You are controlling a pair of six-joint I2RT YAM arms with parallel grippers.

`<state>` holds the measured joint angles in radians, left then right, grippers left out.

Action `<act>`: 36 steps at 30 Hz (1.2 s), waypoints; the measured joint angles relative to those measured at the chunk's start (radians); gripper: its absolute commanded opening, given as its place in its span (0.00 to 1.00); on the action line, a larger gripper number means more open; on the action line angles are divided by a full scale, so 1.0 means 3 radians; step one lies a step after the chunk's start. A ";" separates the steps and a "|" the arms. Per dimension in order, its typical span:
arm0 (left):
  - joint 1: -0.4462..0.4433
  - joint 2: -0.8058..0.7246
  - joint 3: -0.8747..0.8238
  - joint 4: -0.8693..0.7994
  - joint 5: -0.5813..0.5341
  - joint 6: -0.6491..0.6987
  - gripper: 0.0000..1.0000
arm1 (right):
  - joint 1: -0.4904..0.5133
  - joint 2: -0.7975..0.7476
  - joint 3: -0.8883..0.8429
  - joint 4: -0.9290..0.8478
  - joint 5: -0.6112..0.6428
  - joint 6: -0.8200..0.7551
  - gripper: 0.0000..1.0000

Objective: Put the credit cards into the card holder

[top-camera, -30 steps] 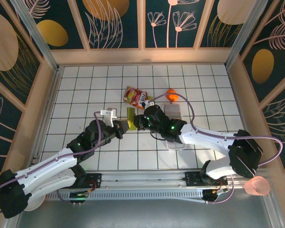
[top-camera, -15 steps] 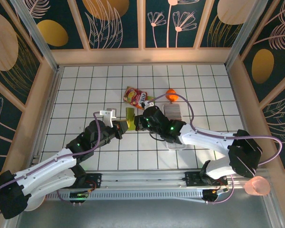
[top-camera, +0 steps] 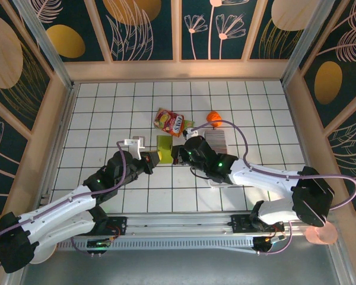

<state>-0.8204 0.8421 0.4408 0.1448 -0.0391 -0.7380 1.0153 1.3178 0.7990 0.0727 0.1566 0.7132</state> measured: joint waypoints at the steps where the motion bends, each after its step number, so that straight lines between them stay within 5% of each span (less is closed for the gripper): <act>1: -0.0001 0.0000 0.0000 -0.0003 0.0000 -0.0011 0.00 | 0.0000 0.0000 -0.0011 0.0006 0.0000 0.0000 0.00; 15: -0.0003 -0.0019 -0.0036 -0.0144 -0.0161 -0.0108 0.00 | -0.0144 -0.0001 -0.0216 0.0010 0.0135 -0.0003 0.00; 25: 0.0000 0.0329 -0.0217 0.0050 0.0095 -0.0320 0.03 | 0.0005 0.0076 -0.0312 0.0066 -0.0064 0.0028 0.00; 36: 0.0000 0.0577 -0.0406 -0.0116 0.0062 -0.0481 0.62 | 0.0095 0.0229 -0.0523 0.0170 -0.0181 0.0237 0.00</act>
<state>-0.8204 1.0153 0.3191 0.1101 -0.0204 -0.8822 1.0439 1.3865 0.6422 0.1238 0.1024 0.7841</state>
